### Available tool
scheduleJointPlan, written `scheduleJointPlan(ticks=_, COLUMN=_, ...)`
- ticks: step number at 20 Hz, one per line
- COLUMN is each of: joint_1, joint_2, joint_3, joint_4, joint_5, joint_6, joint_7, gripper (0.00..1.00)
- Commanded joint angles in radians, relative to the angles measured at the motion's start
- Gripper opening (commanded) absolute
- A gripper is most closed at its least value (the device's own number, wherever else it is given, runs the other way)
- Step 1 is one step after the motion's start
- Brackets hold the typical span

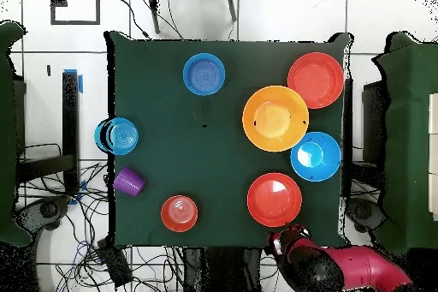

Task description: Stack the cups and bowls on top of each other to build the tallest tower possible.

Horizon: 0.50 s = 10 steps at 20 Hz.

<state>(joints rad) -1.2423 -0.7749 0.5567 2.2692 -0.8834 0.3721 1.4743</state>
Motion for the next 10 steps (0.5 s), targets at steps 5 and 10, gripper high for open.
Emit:
scheduleJointPlan(ticks=5, joint_1=-0.004, joint_2=0.043, joint_3=0.096, joint_4=-0.089, joint_5=0.015, joint_6=0.128, joint_7=-0.137, gripper=1.0)
scheduleJointPlan(ticks=10, joint_1=0.019, joint_2=0.107, joint_3=0.1, joint_4=-0.166, joint_5=0.006, joint_6=0.159, joint_7=-0.144, gripper=1.0)
